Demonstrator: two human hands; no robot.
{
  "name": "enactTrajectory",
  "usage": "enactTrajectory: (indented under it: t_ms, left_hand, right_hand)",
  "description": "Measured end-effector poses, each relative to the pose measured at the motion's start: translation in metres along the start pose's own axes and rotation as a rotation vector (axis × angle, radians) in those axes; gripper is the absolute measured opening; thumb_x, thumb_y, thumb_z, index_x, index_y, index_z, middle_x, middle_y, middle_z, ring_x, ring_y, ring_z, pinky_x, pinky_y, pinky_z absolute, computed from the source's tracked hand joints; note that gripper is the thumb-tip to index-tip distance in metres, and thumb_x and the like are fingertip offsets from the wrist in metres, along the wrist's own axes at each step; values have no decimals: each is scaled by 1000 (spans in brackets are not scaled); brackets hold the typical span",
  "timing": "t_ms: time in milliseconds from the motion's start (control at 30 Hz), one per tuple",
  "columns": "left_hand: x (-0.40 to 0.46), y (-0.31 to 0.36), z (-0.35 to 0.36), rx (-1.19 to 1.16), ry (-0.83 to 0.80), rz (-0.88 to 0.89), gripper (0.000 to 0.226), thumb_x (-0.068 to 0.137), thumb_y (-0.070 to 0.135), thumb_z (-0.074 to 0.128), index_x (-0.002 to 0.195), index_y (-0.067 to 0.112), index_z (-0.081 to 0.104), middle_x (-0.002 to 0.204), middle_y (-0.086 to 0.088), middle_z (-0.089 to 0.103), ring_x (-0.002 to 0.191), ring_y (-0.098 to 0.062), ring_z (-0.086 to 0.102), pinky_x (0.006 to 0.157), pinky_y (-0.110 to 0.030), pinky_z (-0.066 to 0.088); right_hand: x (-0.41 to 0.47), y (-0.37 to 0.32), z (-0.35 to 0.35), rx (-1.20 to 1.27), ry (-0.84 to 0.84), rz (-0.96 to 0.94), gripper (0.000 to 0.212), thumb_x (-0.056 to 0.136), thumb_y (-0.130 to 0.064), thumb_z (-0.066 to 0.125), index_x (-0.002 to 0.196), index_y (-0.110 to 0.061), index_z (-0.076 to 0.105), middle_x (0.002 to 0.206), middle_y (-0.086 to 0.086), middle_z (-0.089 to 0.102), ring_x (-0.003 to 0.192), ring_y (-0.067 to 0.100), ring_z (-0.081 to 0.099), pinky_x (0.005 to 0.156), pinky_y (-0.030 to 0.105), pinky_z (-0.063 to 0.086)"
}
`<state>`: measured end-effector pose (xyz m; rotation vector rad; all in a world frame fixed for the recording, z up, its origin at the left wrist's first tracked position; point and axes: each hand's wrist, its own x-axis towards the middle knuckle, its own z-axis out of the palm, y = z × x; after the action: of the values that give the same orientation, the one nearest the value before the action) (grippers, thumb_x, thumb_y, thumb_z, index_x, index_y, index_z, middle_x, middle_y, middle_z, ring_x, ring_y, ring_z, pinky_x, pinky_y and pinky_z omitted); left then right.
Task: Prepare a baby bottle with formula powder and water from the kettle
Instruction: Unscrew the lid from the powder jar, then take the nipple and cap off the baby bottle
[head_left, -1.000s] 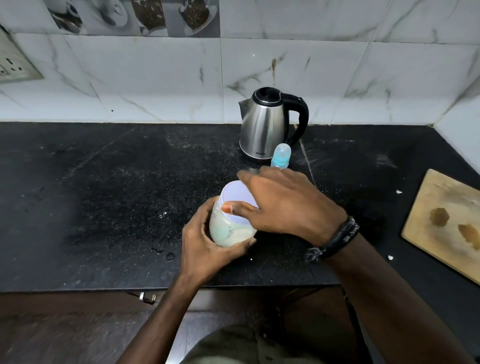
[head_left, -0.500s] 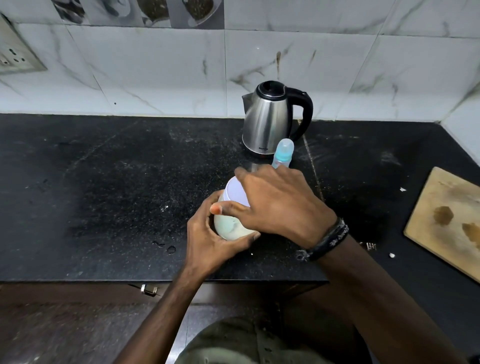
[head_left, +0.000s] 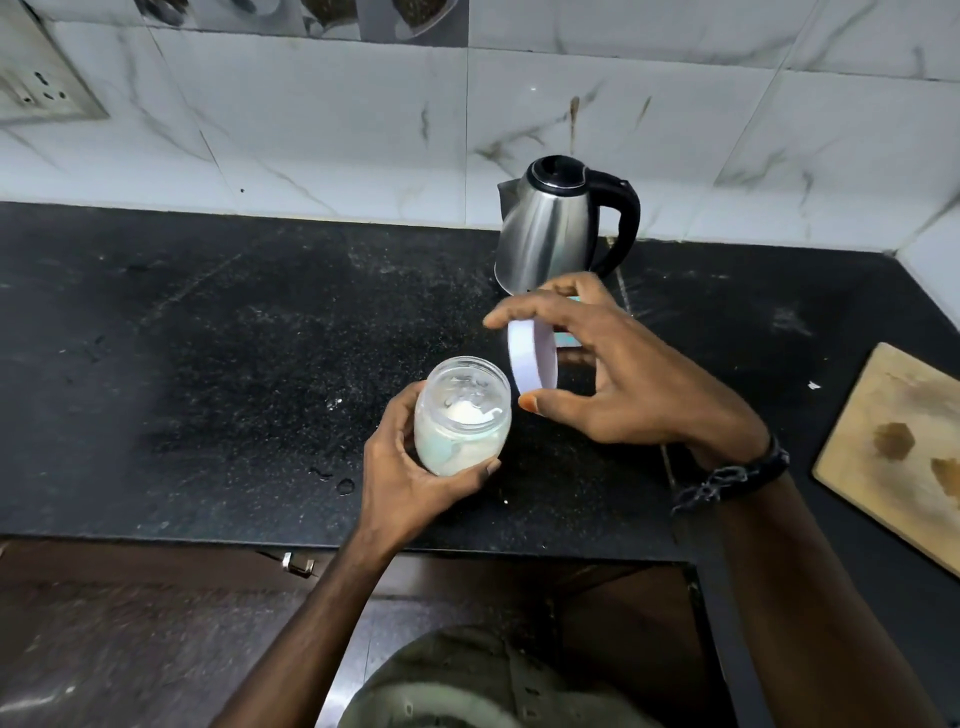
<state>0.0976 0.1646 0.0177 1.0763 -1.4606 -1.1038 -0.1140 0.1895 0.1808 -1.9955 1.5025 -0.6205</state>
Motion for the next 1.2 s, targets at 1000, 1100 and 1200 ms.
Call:
enactTrajectory:
  t_ms: [1000, 1100, 1200]
  left_hand:
    - [20, -86, -30, 293, 36, -151, 93, 52, 48, 95, 134, 25, 57, 131, 2, 66, 119, -17, 66, 101, -51, 55]
    - [18, -86, -29, 269, 36, -132, 89, 54, 49, 93, 133, 30, 57, 130, 4, 66, 120, -15, 65, 102, -46, 55]
    - [16, -83, -27, 257, 36, -108, 82, 57, 50, 91, 129, 47, 53, 129, 15, 65, 120, -6, 63, 102, -35, 53]
  right_hand:
    - [21, 125, 186, -413, 153, 330, 31, 84, -46, 72, 98, -19, 71, 130, 0, 56, 121, 29, 48, 92, 40, 41]
    - [20, 128, 189, -450, 117, 332, 30, 87, -47, 69, 99, -20, 69, 129, 0, 55, 122, 28, 47, 92, 41, 39]
    - [18, 131, 193, -484, 95, 317, 29, 89, -46, 66, 101, -19, 67, 135, 3, 52, 126, 29, 45, 95, 44, 38]
